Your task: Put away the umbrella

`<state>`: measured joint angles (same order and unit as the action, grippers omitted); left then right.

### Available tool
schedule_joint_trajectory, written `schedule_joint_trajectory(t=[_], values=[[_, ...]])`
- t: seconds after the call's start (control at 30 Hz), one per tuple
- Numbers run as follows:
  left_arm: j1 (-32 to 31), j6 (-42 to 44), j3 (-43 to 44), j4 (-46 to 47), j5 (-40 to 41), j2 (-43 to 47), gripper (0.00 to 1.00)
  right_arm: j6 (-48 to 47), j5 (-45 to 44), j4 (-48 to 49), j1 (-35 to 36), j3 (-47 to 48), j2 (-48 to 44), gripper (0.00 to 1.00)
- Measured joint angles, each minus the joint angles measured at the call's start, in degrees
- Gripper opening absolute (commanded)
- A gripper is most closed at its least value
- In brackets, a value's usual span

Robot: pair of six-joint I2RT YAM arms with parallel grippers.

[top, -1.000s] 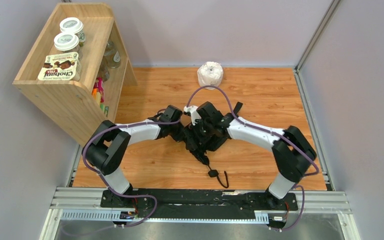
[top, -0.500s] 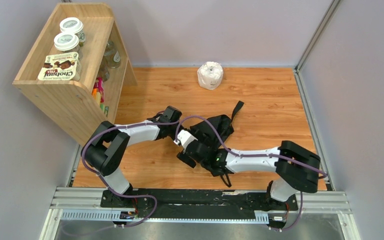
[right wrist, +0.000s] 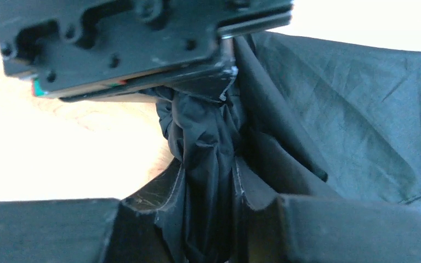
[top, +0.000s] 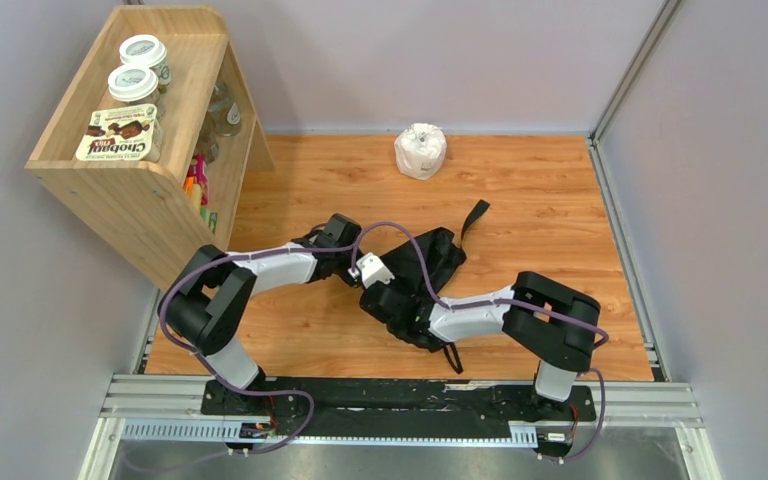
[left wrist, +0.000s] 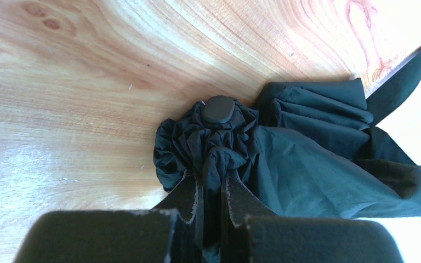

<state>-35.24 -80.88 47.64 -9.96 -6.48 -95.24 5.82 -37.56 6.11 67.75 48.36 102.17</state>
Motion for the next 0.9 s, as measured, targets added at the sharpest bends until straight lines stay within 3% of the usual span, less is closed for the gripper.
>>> schedule_joint_trajectory(t=[0.03, 0.17, 0.2, 0.23, 0.27, 0.3, 0.33, 0.37, 0.67, 0.9], values=[[0.0, 0.0, -0.3, 0.2, 0.1, 0.2, 0.00, 1.9, 0.4, 0.5, -0.4, -0.4, -0.4, 0.00], [0.0, 0.4, -0.7, 0.6, 1.1, 1.1, 0.04, 6.0, 5.6, 3.8, -2.6, -3.2, -2.4, 0.00], [0.0, 0.5, -0.9, 0.5, 1.9, 1.6, 0.20, 6.6, 8.4, 5.7, -3.8, -4.5, -3.0, 0.00], [0.0, 0.7, -1.2, 0.5, 2.6, 2.0, 0.29, 6.8, 10.0, 6.8, -4.5, -5.1, -3.2, 0.00], [0.1, 1.2, -1.4, 0.3, 3.4, 2.6, 0.45, 7.1, 13.3, 8.7, -5.8, -6.0, -3.6, 0.00], [0.1, 2.1, -1.7, 0.0, 4.5, 3.5, 0.51, 7.6, 17.1, 10.6, -7.4, -6.7, -3.8, 0.00], [0.1, 3.6, -2.0, -0.4, 5.9, 4.5, 0.68, 8.3, 21.2, 12.4, -9.1, -7.2, -3.9, 0.00], [0.2, 5.0, -2.3, -1.2, 7.3, 5.7, 0.77, 9.2, 25.5, 14.1, -11.1, -7.6, -3.8, 0.00], [4.2, 16.4, -4.5, -5.3, 9.1, 21.0, 0.78, 14.8, 57.3, 20.2, -25.4, -5.0, 1.8, 0.00], [4.6, 13.0, -6.1, -4.7, 4.1, 26.1, 0.79, 21.3, 74.9, 23.4, -32.3, -2.2, 7.9, 0.00]])
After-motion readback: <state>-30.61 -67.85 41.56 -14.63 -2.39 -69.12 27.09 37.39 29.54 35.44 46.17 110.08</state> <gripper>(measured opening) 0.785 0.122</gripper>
